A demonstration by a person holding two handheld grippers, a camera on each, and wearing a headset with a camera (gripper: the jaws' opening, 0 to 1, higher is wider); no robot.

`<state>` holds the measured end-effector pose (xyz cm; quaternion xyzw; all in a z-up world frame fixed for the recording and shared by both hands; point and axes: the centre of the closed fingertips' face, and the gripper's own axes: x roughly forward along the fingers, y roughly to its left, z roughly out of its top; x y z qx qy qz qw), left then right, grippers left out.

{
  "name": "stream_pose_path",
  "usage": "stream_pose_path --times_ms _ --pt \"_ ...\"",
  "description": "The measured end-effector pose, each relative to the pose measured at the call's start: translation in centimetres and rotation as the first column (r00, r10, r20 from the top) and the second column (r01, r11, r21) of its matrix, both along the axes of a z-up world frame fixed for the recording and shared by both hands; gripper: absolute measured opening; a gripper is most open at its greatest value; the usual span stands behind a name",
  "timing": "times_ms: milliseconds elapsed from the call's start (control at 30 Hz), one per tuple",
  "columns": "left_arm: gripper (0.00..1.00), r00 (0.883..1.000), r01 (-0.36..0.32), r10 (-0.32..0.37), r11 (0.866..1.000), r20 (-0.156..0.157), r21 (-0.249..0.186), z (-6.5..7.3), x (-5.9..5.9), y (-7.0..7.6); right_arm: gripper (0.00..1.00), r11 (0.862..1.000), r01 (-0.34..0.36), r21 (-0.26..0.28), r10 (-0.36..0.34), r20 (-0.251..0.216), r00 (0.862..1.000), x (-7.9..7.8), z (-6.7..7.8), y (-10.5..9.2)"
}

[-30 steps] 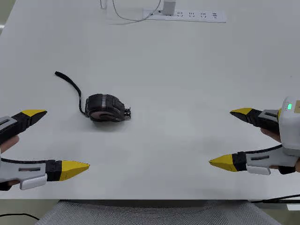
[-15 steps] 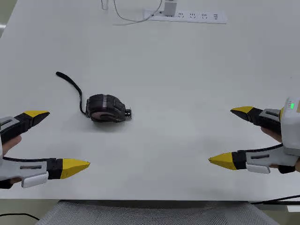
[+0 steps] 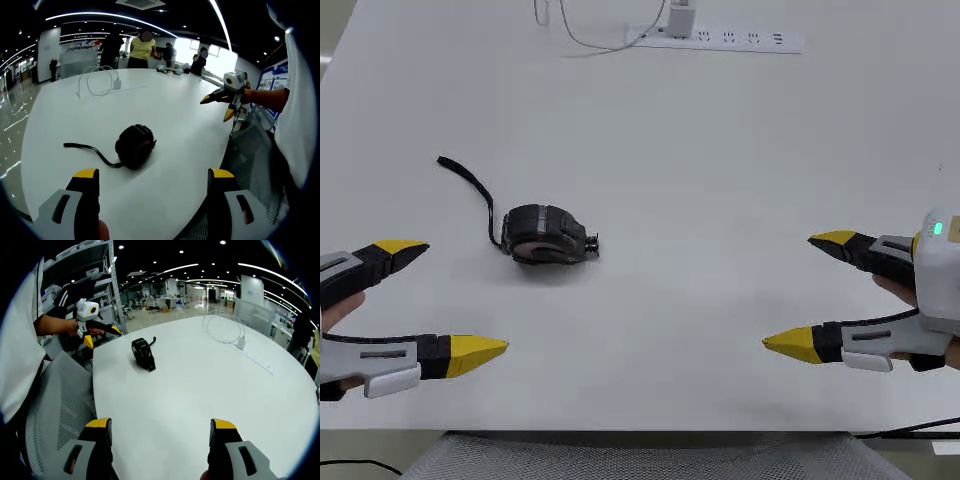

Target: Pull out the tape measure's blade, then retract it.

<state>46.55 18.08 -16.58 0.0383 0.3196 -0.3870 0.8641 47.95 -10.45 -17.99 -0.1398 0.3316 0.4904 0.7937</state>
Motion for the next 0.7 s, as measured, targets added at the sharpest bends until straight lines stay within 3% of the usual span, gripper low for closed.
stream_pose_path --times_ms 700 --pt "0.88 0.998 0.054 -0.054 0.998 -0.016 0.032 -0.66 0.66 -0.37 0.79 0.999 -0.042 -0.006 0.042 0.001 0.999 0.55 -0.24 0.89"
